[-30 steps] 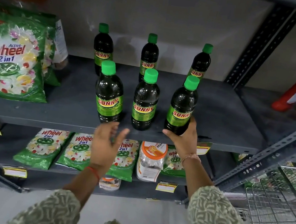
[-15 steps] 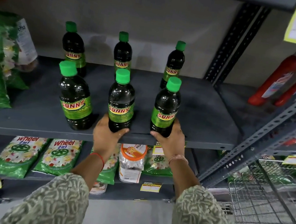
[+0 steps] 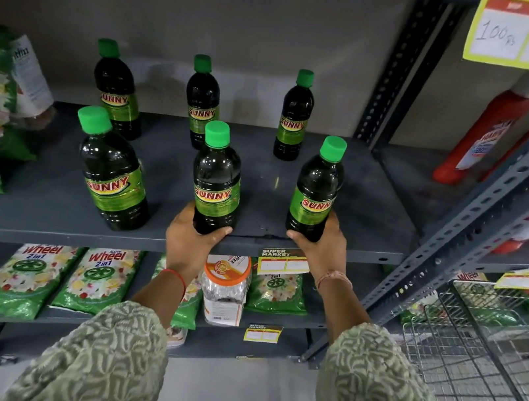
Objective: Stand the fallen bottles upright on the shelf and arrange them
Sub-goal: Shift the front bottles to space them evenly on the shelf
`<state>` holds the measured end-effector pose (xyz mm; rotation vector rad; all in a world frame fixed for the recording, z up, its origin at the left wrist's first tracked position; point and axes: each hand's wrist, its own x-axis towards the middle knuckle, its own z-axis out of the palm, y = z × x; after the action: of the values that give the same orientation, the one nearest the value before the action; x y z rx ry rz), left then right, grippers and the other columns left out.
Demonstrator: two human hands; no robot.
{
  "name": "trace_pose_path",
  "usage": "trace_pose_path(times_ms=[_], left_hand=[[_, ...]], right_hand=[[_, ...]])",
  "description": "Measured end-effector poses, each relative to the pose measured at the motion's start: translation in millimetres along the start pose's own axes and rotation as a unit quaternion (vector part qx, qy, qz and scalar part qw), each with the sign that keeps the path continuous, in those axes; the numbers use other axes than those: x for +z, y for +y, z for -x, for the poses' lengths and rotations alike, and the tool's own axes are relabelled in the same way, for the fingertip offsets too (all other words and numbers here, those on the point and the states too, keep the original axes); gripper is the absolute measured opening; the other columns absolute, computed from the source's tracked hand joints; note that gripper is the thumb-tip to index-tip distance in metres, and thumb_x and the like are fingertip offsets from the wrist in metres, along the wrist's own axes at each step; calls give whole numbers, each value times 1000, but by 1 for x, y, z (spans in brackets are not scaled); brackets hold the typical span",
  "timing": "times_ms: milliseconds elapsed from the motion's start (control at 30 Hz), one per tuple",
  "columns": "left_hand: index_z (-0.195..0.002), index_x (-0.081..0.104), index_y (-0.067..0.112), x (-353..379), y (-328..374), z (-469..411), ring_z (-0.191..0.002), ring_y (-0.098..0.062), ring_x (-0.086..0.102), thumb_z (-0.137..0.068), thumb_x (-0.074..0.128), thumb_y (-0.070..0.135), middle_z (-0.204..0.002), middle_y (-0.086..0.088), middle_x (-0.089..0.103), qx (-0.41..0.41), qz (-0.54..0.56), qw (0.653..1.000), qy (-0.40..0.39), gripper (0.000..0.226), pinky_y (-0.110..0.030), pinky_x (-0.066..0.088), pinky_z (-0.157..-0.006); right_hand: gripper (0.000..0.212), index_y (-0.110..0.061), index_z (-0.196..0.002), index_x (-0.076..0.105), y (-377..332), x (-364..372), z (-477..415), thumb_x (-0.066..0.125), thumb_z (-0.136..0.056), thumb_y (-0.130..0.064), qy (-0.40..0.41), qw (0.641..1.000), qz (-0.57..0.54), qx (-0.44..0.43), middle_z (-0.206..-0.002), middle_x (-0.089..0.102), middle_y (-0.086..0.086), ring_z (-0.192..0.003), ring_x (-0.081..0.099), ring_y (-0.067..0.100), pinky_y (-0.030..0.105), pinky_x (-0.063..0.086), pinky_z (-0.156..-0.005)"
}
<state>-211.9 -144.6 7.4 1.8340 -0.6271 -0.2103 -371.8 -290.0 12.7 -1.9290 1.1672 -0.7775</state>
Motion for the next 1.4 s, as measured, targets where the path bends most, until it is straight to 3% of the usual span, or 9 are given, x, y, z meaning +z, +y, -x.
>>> trace_pose_path(times_ms=[267, 367, 433, 500, 567, 700, 800, 933, 1400], left_hand=[[-110, 59, 10, 0, -2, -1, -101, -23, 60, -64, 80, 15, -109, -11, 67, 8, 4, 1000, 7, 51, -26, 44, -85], [-111, 56, 11, -3, -4, -3, -105, -26, 59, -64, 80, 17, -112, -11, 65, 8, 4, 1000, -8, 53, -27, 45, -86], [-120, 50, 12, -10, -6, -2, -109, -24, 57, -63, 81, 23, -119, -11, 60, 13, 5, 999, -29, 66, -31, 47, -92], [-130, 41, 9, -23, -12, 9, -111, -20, 51, -62, 79, 36, -128, -12, 49, 9, 2, 1000, -21, 83, -32, 45, -96], [-129, 36, 1, -42, -22, 24, -114, -22, 41, -60, 71, 47, -129, -18, 39, 8, -21, 998, 56, 90, -34, 41, -97], [-134, 29, -6, -84, -41, 14, -130, -44, 30, -60, 82, 31, -137, -31, 32, -34, -53, 972, 226, 98, -49, 27, -111], [-139, 28, 1, -104, -49, -13, -131, -35, 41, -59, 82, 35, -138, -21, 47, -51, -96, 980, 168, 102, -48, 19, -115], [-119, 55, 9, -110, -58, -25, -110, -31, 60, -66, 77, 36, -112, -14, 69, -23, -127, 983, 129, 63, -41, 7, -118], [-112, 57, 6, -153, -83, -43, -114, -36, 56, -63, 80, 34, -110, -17, 69, -51, -94, 978, 176, 61, -34, 11, -119]], right_hand=[[84, -8, -134, 35, -2, 1, 2, 81, -65, -22, -2, 1000, -16, 14, -129, 55, 14, -121, 50, 29, 35, 41, -99], [110, -13, -145, 14, -8, 6, 17, 84, -60, -20, 33, 995, -90, 41, -152, 25, 11, -141, 24, 25, 36, 23, -115], [106, -12, -145, 13, -16, 19, 46, 82, -65, -23, 94, 990, -98, 30, -154, 10, 12, -142, 12, 25, 31, 16, -113], [88, -11, -140, 28, -29, 39, 80, 78, -69, -29, 130, 987, -77, -46, -147, 20, 17, -134, 24, 27, 35, 26, -108], [77, -11, -133, 37, -43, 61, 93, 76, -71, -32, 62, 990, -68, -107, -139, 31, 15, -127, 35, 24, 38, 37, -106], [96, -19, -134, 33, -71, 90, 54, 85, -55, -32, -102, 990, -86, -47, -139, 39, 8, -129, 40, 25, 44, 38, -108], [82, -12, -120, 44, -76, 101, 24, 87, -51, -20, -130, 990, -52, -15, -122, 56, 13, -117, 52, 28, 38, 43, -99], [75, -8, -119, 44, -79, 115, 25, 85, -57, -18, -111, 993, -25, -14, -118, 57, 16, -113, 53, 31, 40, 45, -96], [71, -6, -121, 43, -93, 132, 42, 81, -64, -24, -88, 995, 8, -36, -118, 56, 16, -113, 50, 30, 39, 45, -95]])
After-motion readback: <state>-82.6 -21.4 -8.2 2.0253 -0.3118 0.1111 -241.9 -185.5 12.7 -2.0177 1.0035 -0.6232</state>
